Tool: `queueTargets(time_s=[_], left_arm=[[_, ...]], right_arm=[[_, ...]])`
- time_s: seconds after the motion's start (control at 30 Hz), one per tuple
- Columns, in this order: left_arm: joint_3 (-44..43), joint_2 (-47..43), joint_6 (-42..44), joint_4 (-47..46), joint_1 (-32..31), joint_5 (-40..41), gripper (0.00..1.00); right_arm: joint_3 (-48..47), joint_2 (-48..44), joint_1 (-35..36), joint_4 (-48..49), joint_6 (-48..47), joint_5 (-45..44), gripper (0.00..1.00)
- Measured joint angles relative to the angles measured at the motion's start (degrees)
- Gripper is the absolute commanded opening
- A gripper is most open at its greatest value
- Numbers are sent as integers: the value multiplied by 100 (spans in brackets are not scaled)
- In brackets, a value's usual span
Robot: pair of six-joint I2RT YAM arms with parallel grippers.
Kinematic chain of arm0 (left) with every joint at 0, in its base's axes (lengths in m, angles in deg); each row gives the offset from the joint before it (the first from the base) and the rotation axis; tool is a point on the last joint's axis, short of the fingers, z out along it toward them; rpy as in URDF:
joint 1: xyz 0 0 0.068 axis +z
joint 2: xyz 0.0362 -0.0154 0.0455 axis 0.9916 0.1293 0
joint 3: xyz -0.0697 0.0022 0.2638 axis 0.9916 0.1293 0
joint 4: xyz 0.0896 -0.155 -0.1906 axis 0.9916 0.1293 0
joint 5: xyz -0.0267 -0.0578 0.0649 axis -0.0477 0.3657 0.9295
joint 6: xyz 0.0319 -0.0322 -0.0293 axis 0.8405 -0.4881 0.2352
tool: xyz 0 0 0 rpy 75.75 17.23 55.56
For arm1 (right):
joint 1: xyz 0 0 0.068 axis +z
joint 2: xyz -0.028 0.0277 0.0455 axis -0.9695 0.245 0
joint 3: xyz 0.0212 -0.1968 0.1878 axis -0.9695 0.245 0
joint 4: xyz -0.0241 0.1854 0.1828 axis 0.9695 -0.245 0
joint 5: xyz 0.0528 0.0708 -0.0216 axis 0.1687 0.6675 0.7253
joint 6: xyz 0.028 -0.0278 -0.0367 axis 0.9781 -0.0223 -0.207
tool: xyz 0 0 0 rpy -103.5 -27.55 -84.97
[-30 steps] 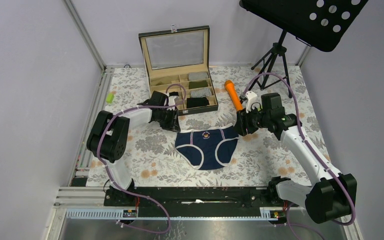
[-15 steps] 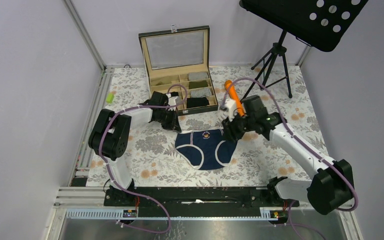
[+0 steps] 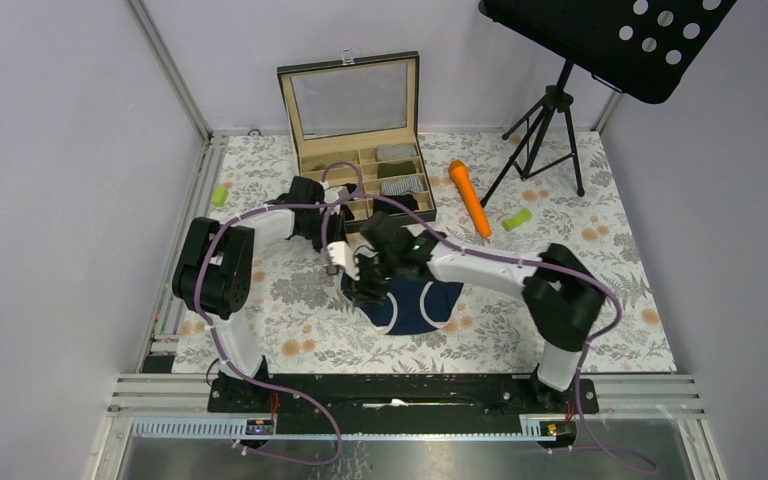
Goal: Roll the underwear
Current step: Fold the underwear at the center of the board.
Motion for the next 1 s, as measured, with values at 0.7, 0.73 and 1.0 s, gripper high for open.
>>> queueTargets(time_s=[0.7,0.73,1.0], left_arm=[[-55,-37,61,70,61,24,0],[-44,-50,61,68,68,24,0],[28,-98,61,39,103,22,0]], right_arm=[[-791,1620,389,739,-111,-1104,52],[-791,1659,396,767,-90,-1145,51],[-833,1891,426,966,101,-1405,32]])
